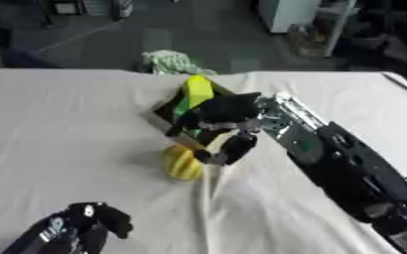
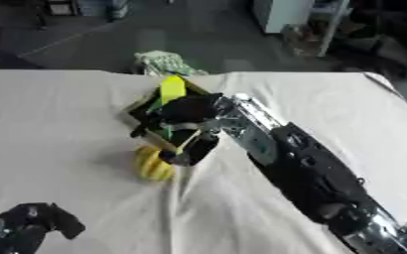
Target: Pick up objects on the table and place them in the box.
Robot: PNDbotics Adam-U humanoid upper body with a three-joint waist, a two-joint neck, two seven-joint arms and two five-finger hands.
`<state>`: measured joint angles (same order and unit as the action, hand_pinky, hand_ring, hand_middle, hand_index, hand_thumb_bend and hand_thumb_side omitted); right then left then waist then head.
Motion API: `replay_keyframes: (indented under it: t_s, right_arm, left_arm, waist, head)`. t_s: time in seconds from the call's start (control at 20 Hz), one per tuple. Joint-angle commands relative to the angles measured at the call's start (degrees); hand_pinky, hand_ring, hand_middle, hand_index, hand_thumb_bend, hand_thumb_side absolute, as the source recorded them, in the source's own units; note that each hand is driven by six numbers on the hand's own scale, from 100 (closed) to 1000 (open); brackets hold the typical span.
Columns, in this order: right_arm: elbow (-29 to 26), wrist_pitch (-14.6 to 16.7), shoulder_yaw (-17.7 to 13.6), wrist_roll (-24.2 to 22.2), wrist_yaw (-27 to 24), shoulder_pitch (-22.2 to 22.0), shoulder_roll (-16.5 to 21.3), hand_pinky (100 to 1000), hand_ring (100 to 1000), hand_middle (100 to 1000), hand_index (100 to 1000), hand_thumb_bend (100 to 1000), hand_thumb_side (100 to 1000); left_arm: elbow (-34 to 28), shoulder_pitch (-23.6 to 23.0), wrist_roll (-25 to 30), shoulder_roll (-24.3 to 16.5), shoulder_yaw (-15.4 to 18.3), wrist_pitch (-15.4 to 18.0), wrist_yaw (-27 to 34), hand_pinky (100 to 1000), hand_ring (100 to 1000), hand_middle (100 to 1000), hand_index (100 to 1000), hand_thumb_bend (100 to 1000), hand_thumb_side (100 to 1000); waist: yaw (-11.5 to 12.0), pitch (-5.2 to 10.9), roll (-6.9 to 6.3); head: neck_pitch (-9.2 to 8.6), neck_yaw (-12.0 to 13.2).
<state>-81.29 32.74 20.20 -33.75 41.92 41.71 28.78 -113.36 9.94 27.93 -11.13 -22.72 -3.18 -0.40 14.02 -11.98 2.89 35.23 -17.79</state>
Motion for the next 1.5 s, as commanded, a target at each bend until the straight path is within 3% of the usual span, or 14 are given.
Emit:
replay_keyframes:
  t_s: [0.05,0.65,1.0,1.5]
  right_arm:
    - [1.7,1.1,-0.2,0.0,1.9,1.7,-0.3,782,788,802,952,100,270]
    - [9.7,2.3,-0.9,1.4,13.5,3.1,-3.0,797,810,837,964,100,364]
    - [13.2,2.7,-1.7,4.1,17.2,3.4,-4.0,796,807,826,951,100,350]
    - [13.7,3.9,-1.6,5.7,20.8,3.3,-4.0,803,819,830,892,100,309]
  left_arm:
    - [-1.2,0.2,0.1,-0.4,0.1,0.2,-0.1,718,693,538,731,100,713]
    - [-1.2,0.2,0.2,-0.3,0.0,0.2,-0.1,719,694,538,731,100,714]
    - [-1.2,0.2,0.2,-0.2,0.0,0.2,0.0,719,695,539,731,100,714]
    - [-1.2,0.3,0.2,-0.2,0.0,0.2,0.0,719,695,539,731,100,713]
  waist:
    - [0.0,0.84,-0.34]
    - [0.2,0.84,-0.39]
    - [0.2,0.82,-0.43]
    - [0.2,0.88,-0.46]
  head:
    - [-0.27,-0.3]
    - [-0.29,-0.5]
    - [-0.39,-0.6]
    - [-0.33,-0.6]
